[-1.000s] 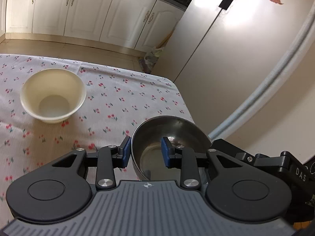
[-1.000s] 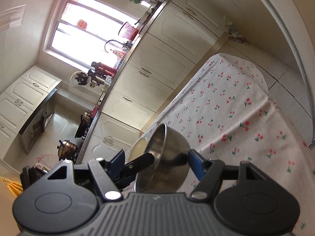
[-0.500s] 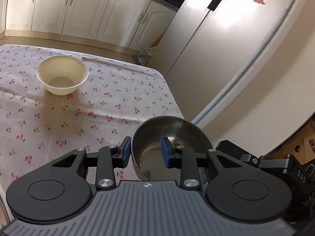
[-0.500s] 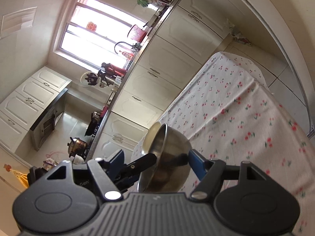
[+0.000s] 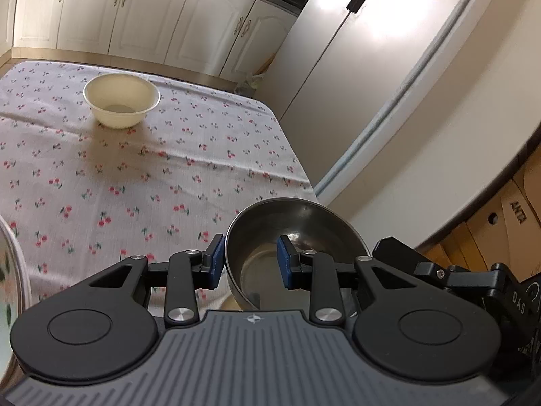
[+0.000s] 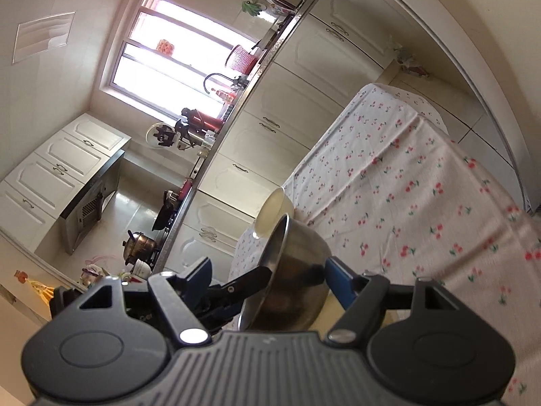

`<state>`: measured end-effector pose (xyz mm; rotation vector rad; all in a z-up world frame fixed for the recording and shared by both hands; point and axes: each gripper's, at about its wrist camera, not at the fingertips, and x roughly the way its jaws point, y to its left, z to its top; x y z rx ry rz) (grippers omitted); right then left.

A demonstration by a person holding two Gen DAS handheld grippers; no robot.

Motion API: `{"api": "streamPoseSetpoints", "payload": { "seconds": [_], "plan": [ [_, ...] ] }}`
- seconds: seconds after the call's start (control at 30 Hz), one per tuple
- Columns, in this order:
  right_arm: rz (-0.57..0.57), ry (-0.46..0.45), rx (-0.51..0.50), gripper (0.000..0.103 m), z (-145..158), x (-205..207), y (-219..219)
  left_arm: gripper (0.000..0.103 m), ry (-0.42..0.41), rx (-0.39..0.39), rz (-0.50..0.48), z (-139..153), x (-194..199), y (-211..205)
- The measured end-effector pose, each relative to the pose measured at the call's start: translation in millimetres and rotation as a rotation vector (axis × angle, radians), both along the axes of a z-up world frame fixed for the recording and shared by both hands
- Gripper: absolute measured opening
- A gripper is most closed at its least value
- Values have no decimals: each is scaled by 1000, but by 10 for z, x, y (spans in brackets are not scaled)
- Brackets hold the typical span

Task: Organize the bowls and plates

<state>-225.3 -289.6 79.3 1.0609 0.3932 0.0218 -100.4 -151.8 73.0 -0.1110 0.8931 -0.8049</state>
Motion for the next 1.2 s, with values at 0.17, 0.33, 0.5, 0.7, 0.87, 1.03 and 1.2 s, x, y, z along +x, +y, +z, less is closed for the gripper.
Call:
{"api": "streamPoseSetpoints", "payload": {
  "seconds": [0.17,0.33,0.5,0.7,0.87,1.03,1.2],
  "plan": [
    [-3,10,-4,75,-44,-131,70,33,12,0,0,-101,-122,84],
    [-7,14,-12,75,-82,-232,129,33,16,-1,4,-159,-227,153],
    [-6,9,-54,75,-52,-288,187,33,7,19,9,-222,-264,165],
    [1,28,-57,75,-97,-317,213,33,19,36,7,-300,-297,185],
    [5,36,-50,75,-127,-341,240,33,28,32,13,-380,-327,231],
    [0,39,-53,75,-113,-361,244,33,39,16,22,-384,-319,265],
    [-15,29,-64,77,-62,-407,223,39,25,-6,31,-341,-357,325]
  ]
}}
